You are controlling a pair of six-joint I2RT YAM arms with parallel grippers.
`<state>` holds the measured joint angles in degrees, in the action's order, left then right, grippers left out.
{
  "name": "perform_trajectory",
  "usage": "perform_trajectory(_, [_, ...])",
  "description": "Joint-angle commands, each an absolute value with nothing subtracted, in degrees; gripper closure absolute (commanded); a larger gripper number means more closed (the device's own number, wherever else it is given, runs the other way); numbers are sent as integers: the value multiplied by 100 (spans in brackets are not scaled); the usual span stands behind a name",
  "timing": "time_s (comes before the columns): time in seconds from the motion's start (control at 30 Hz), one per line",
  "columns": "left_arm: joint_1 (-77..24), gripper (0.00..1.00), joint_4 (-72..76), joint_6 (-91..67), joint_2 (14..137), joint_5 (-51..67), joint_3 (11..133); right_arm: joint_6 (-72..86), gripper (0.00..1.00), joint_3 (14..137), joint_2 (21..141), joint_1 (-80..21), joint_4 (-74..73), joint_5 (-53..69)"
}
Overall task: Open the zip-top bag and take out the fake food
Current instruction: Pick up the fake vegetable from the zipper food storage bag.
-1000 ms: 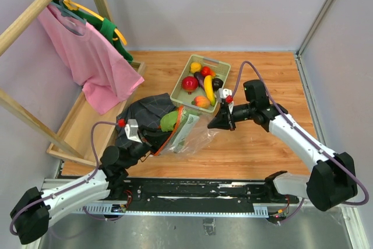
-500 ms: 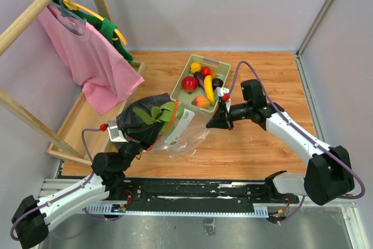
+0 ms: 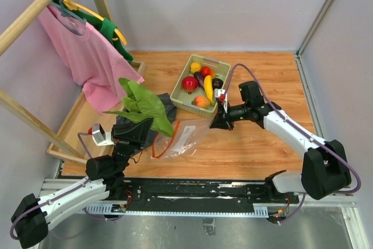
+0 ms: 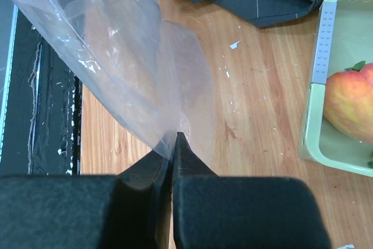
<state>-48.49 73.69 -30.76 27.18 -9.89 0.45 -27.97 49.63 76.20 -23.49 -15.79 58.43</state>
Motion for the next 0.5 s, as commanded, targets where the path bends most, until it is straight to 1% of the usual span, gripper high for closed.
perform_trajectory(0.0, [-4825, 100, 7687, -3045, 2642, -1314, -329, -3093, 99, 5007, 7655, -2244, -1872, 6050])
perform_trajectory(0.1, [-4825, 100, 7044, -2874, 2508, -1370, -116, -3642, 99, 5100, 7557, -2186, -2291, 6531])
perform_trajectory(0.2, [-4825, 100, 6173, -2692, 2394, -1391, 189, -4766, 99, 5440, 7626, -2133, -3386, 6804])
perform_trajectory(0.3, [-4825, 100, 5225, -2505, 2385, -1397, 547, -6043, 99, 5938, 7886, -2082, -4746, 6697])
perform_trajectory(0.4, [-4825, 100, 4563, -2238, 2546, -1375, 962, -6433, 99, 6483, 8243, -1912, -5775, 6514])
perform_trajectory(0.47, [-4818, 100, 4227, -2052, 2756, -1368, 1302, -6927, 99, 6929, 8572, -1747, -6732, 6467])
